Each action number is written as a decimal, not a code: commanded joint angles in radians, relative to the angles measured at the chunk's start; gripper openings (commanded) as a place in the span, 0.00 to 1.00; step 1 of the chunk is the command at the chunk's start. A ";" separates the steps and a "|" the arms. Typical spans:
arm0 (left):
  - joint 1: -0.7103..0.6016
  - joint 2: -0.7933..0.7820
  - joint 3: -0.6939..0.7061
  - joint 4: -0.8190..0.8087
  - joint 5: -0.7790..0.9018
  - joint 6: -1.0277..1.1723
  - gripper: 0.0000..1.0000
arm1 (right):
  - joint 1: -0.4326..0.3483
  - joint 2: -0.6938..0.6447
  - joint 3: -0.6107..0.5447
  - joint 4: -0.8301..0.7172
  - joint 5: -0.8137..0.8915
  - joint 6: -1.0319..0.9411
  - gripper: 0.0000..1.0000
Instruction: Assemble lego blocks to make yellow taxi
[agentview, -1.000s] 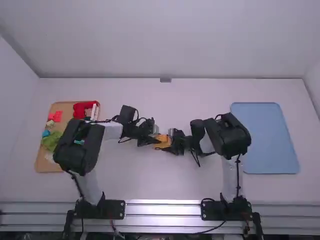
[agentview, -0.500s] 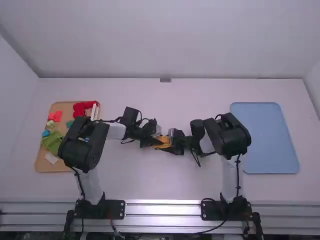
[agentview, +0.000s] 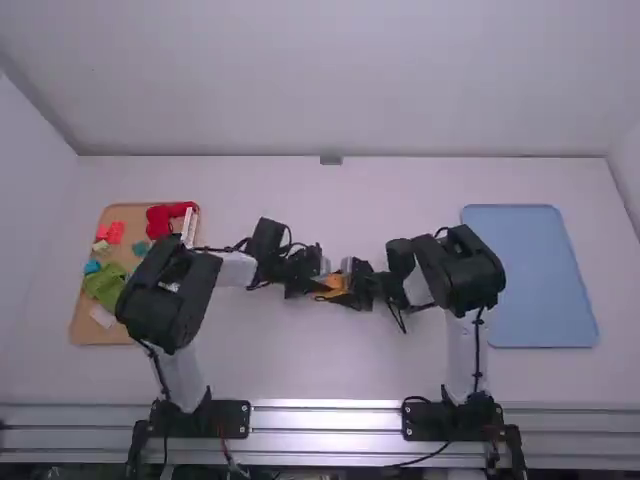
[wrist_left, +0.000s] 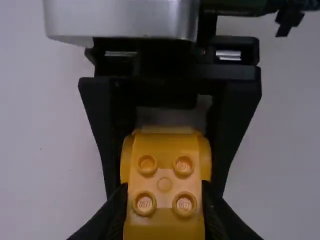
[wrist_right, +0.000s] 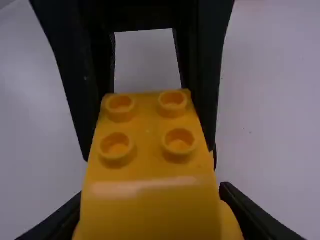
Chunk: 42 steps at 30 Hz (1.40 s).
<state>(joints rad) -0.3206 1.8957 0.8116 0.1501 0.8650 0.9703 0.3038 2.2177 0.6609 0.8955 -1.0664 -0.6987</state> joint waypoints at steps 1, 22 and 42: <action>-0.073 0.069 -0.065 -0.064 -0.245 -0.080 0.02 | -0.004 0.017 0.013 0.010 0.013 0.048 0.35; -0.016 0.023 0.014 -0.087 -0.166 -0.106 0.24 | -0.002 0.017 0.013 0.010 0.012 0.049 0.34; 0.274 -0.159 0.002 -0.090 0.104 -0.099 0.99 | -0.004 0.005 0.012 0.101 0.012 0.218 0.38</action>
<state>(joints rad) -0.1322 1.8153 0.8165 0.0597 0.8867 0.9398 0.3046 2.2223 0.6636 0.9680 -1.0405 -0.5732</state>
